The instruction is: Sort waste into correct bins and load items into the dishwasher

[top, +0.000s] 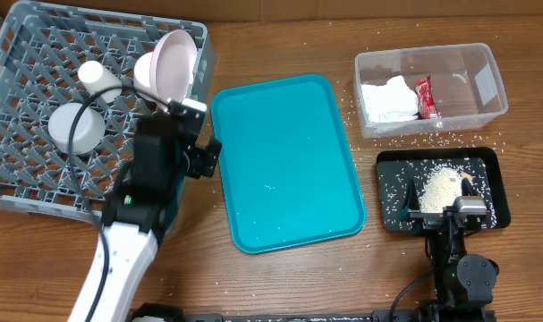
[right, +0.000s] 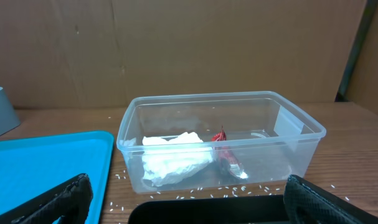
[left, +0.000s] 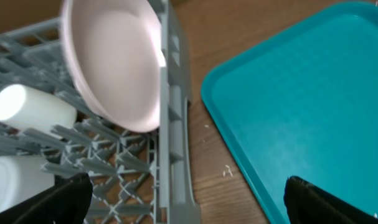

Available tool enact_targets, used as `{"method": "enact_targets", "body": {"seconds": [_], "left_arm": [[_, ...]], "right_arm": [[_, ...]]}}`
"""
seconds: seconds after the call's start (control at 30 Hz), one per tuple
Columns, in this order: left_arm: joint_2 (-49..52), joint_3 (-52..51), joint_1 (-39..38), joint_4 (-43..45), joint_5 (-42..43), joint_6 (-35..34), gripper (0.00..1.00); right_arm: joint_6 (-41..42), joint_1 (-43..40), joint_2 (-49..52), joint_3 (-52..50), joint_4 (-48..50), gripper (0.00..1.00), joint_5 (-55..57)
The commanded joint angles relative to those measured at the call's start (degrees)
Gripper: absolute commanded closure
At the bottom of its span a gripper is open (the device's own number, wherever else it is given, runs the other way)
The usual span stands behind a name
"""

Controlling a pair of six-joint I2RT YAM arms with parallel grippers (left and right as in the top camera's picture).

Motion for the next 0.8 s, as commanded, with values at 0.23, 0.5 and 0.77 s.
{"method": "enact_targets", "body": {"seconds": [0.23,0.5,0.77], "left_arm": [[-22.99,-23.02,1.01,15.02,0.74,1.57,0.00],[-42.99,-36.96,1.03,19.06,0.72,1.60,0.00],[-55.93,-45.83,2.49,22.86,1.57,1.03,0.00]], "right_arm": [[-0.09,-0.20,-0.68,-0.57,0.24,0.00,0.48],[-0.07,-0.20,-0.68,-0.57,0.24,0.00,0.50],[-0.07,-0.20,-0.68,-0.57,0.24,0.00,0.50]]}}
